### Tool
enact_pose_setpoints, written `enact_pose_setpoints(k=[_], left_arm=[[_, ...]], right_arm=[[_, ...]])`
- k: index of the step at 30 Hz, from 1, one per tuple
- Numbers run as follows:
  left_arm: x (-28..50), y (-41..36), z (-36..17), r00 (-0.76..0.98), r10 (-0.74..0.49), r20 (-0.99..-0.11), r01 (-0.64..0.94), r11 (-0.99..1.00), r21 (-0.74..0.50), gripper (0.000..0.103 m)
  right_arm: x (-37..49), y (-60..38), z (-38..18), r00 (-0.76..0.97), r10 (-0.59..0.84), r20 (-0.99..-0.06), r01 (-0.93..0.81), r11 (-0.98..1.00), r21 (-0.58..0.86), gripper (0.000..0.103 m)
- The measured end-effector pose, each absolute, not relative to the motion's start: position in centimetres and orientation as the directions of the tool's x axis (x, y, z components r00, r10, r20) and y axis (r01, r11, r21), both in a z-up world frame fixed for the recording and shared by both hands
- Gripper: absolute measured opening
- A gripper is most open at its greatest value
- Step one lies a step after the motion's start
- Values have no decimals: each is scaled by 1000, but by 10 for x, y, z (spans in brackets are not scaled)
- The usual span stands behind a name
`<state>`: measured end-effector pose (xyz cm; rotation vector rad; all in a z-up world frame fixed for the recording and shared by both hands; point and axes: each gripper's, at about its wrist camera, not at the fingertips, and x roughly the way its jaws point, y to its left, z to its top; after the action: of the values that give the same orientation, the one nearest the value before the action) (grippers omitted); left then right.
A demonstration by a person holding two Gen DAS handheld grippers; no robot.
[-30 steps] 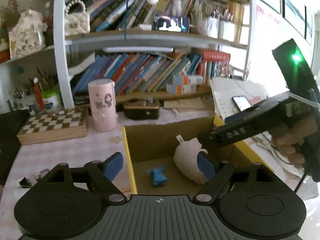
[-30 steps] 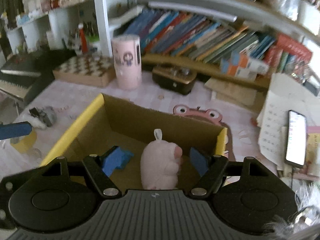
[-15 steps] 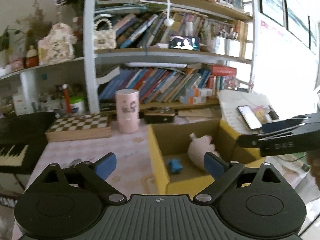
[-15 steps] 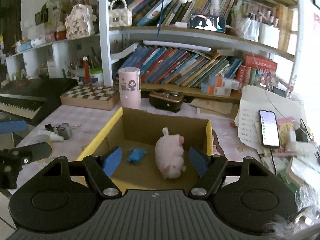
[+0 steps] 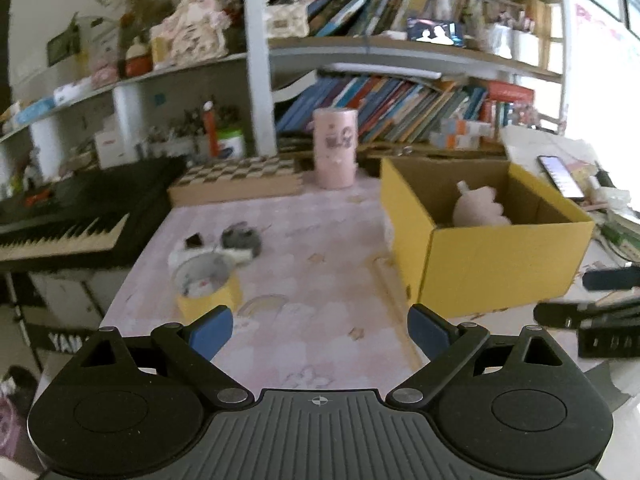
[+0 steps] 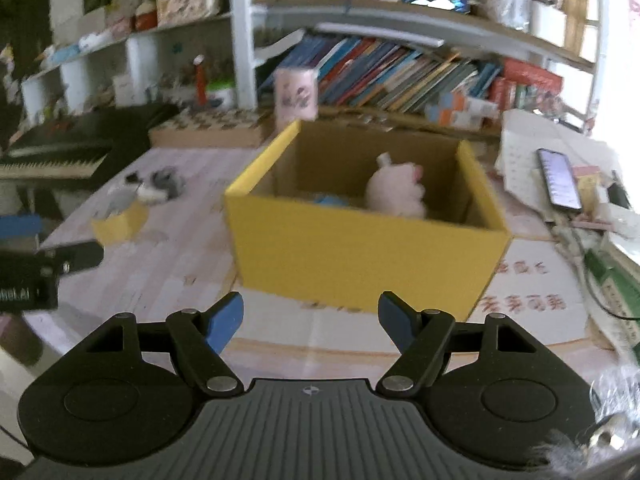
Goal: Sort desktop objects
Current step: 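Withdraw both open tools up out of the yellow box, then lower the open left tool over the yellow tape roll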
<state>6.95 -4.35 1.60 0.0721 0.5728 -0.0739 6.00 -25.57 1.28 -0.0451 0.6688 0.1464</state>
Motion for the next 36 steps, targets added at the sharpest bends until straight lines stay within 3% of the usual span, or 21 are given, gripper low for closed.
enact_pose_setpoints(k=[18,36], left_arm=[[59,10,-22,839,130,-528,-119,991,54,96],[103,43,-32,812,227,-537,-217,973,82,96]], right_arm=[[87,-176,-22,721,319,-615,-398,917,10,67],[148,-118,-16,711,398,-580,-474,880,22,65]])
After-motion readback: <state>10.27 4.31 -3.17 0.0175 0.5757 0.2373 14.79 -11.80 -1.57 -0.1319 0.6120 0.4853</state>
